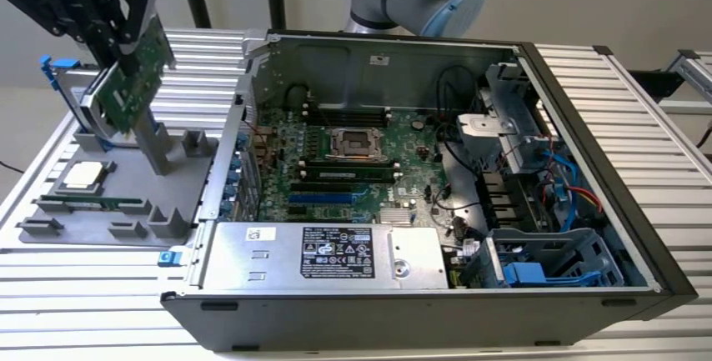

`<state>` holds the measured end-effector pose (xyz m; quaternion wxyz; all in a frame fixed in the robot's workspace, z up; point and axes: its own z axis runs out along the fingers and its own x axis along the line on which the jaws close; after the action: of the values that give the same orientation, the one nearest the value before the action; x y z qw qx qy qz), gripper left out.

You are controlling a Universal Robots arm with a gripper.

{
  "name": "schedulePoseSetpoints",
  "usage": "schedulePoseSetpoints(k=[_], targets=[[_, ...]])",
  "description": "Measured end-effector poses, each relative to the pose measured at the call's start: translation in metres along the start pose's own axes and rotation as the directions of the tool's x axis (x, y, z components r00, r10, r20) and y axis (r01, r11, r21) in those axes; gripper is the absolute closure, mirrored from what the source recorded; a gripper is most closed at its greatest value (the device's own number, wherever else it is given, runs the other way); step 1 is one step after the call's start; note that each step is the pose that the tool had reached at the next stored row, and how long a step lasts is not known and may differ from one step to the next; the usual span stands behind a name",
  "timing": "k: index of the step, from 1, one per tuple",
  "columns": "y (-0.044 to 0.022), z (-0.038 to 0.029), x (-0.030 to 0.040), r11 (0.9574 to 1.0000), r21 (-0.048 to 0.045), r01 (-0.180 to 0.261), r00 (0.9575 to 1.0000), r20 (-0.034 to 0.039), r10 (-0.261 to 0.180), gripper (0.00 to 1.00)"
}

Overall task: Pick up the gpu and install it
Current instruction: 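Pick up the gpu and move the gpu toward the slot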

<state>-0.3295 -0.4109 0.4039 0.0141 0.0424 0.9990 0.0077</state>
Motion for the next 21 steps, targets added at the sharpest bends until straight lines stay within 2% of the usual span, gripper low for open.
schedulePoseSetpoints(k=[21], targets=[[0.0002, -0.0115, -0.0003, 1.0000, 0.0000, 0.000, 1.0000, 0.0000, 0.000, 1.00]])
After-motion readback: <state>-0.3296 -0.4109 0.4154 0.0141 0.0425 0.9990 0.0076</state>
